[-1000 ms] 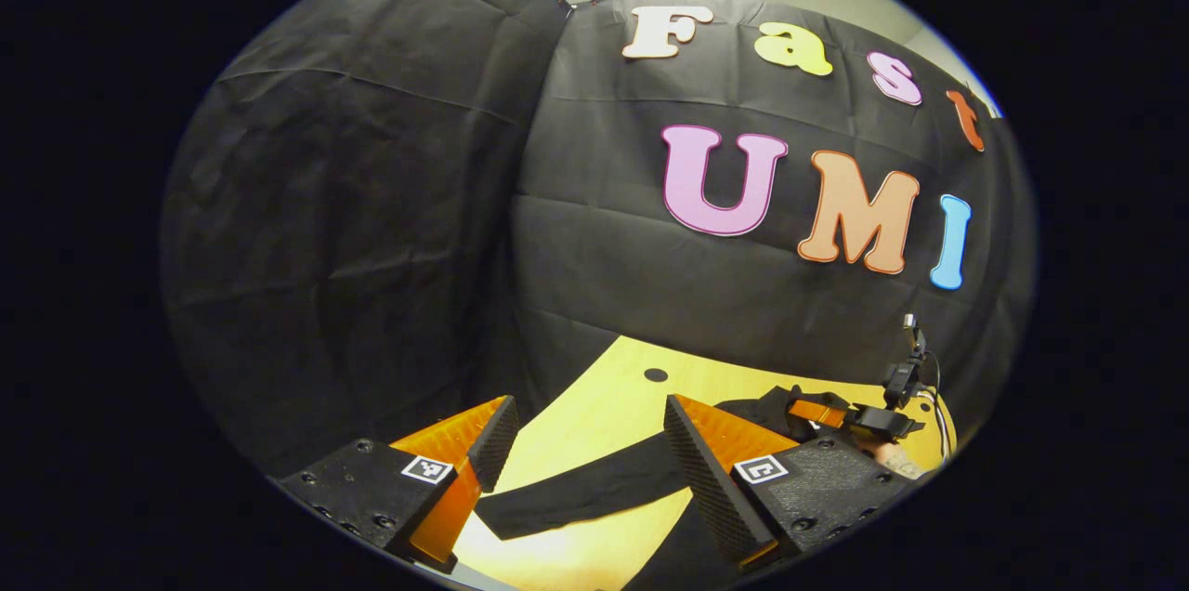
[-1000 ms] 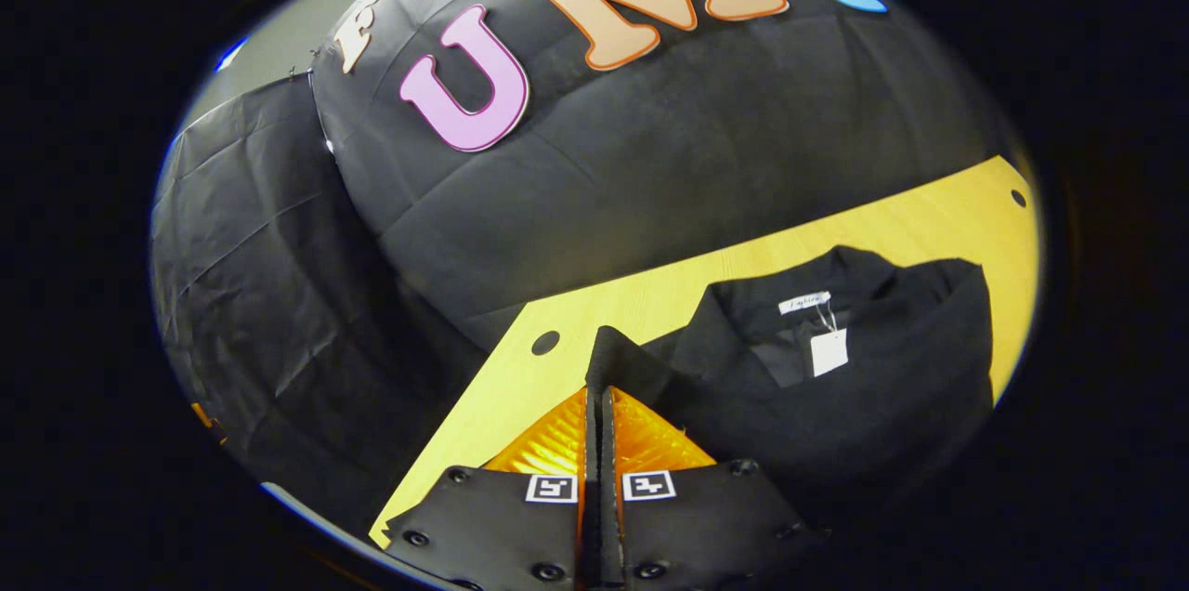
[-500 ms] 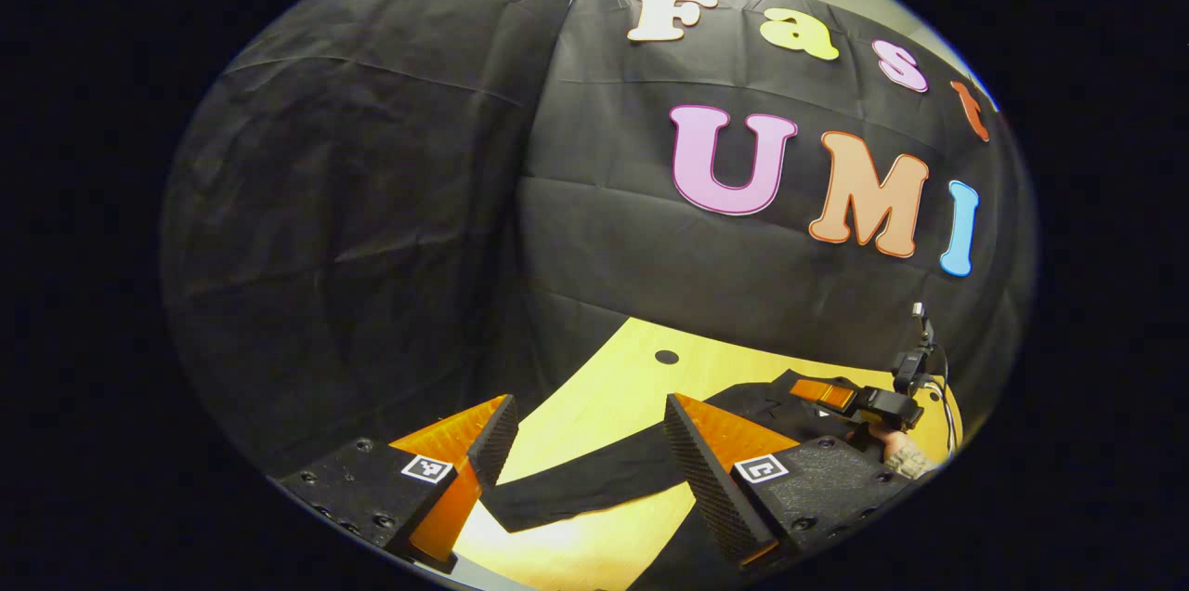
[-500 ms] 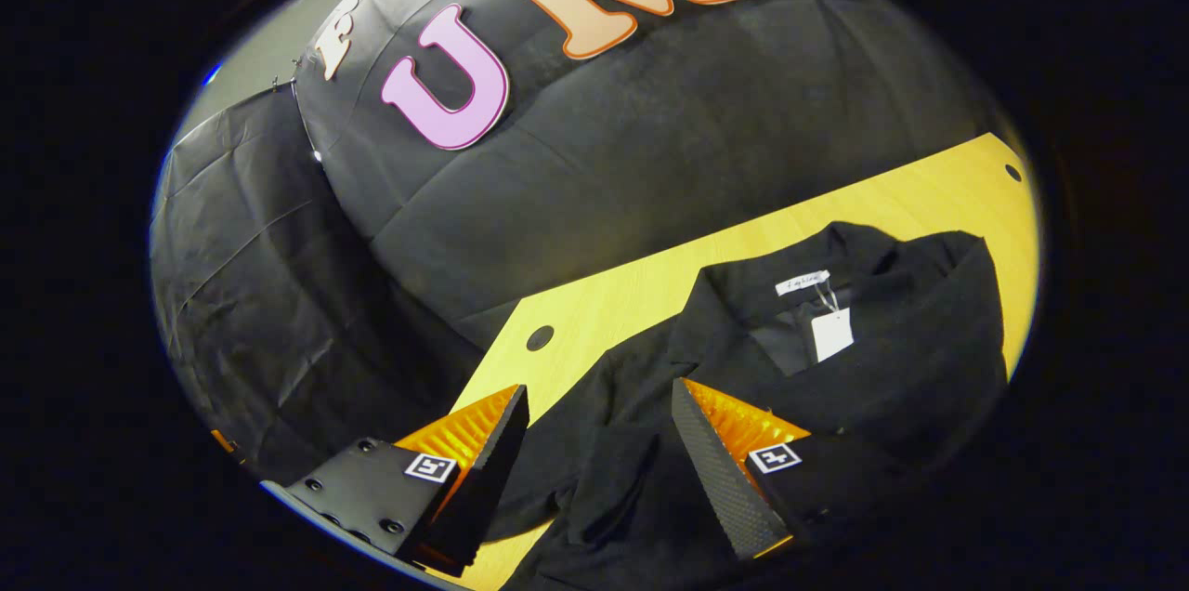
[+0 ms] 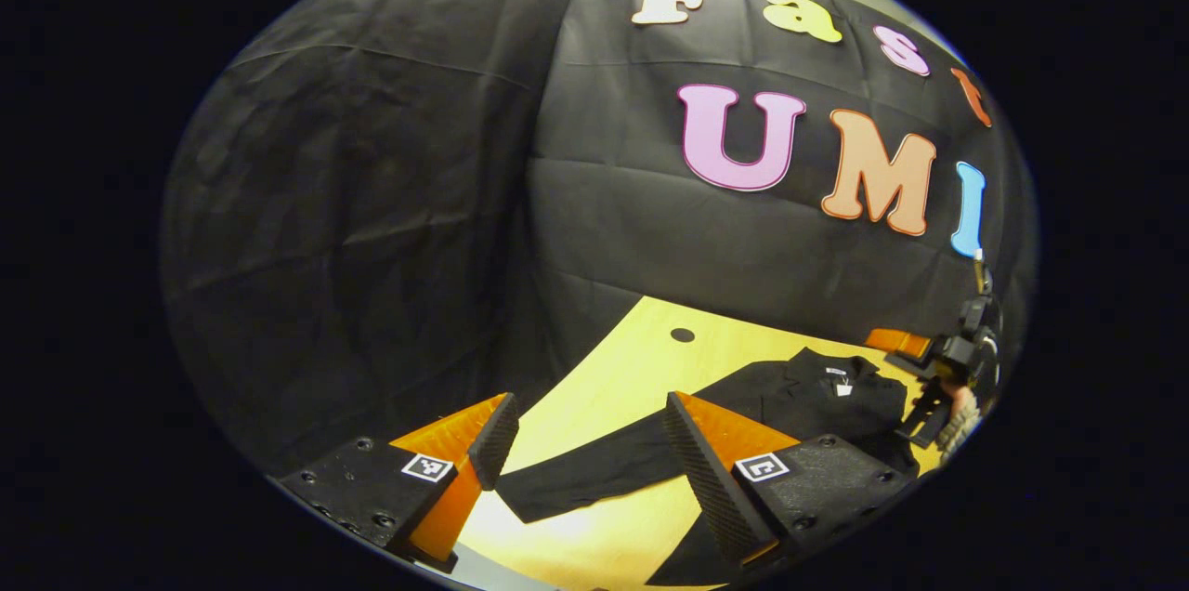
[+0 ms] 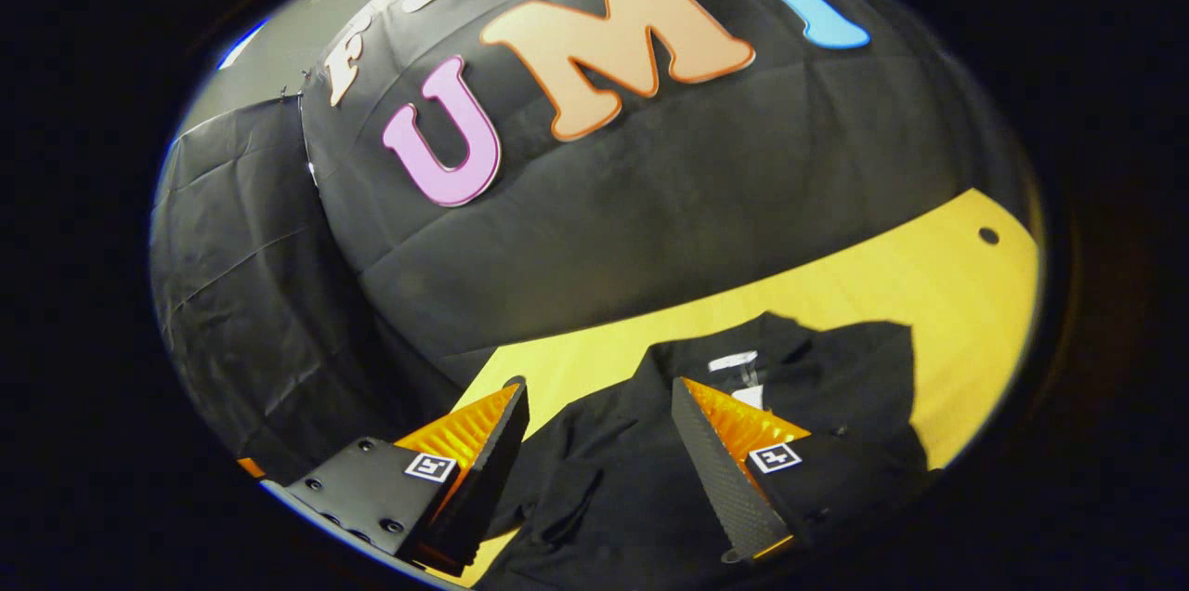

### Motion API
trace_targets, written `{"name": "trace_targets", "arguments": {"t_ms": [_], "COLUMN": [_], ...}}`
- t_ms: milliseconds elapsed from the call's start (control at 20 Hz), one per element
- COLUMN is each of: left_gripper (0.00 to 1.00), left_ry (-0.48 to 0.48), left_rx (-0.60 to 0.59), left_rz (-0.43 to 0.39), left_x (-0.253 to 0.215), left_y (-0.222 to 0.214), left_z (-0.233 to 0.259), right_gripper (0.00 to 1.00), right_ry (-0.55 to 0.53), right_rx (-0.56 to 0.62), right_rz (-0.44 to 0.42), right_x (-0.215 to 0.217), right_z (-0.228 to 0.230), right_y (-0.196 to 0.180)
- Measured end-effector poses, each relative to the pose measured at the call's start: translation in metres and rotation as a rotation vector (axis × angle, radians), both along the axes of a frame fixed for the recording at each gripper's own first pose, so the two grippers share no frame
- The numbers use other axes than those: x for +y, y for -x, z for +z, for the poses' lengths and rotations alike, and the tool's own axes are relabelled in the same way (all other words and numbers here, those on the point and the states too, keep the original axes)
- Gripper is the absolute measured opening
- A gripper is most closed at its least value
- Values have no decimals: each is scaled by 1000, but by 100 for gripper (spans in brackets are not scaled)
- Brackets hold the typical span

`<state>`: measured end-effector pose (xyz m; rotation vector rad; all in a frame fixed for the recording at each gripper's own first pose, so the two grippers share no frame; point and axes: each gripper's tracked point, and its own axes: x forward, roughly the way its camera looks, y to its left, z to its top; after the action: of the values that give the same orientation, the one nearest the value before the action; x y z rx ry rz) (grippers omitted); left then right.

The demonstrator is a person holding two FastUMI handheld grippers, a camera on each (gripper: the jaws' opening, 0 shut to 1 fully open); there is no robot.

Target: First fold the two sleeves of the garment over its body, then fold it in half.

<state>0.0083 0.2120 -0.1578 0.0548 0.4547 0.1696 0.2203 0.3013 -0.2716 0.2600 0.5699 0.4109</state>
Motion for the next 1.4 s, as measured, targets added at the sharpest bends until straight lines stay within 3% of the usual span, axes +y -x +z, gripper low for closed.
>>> {"name": "trace_targets", "arguments": {"t_ms": [350, 700, 850, 1000, 1150, 1400], "left_gripper": [95, 96, 96, 96, 95, 94], "left_ry": [38, 64, 12, -35, -76, -57], "left_rx": [109, 250, 302, 363, 415, 447], "left_rz": [5, 39, 50, 48, 44, 58], "left_x": [-3, 11, 22, 36, 48, 60], "left_y": [11, 24, 28, 34, 40, 43], "left_z": [-44, -109, -136, -166, -185, -203], "right_gripper": [98, 97, 97, 97, 97, 97], "right_ry": [1, 47, 37, 93, 131, 136], "right_rx": [-171, -231, -239, -253, -250, -207], "right_rz": [-204, -386, -434, -471, -470, -426], "right_x": [-126, -227, -245, -260, -260, -234], "right_z": [84, 121, 134, 138, 140, 120], "right_y": [40, 108, 131, 145, 156, 164]}}
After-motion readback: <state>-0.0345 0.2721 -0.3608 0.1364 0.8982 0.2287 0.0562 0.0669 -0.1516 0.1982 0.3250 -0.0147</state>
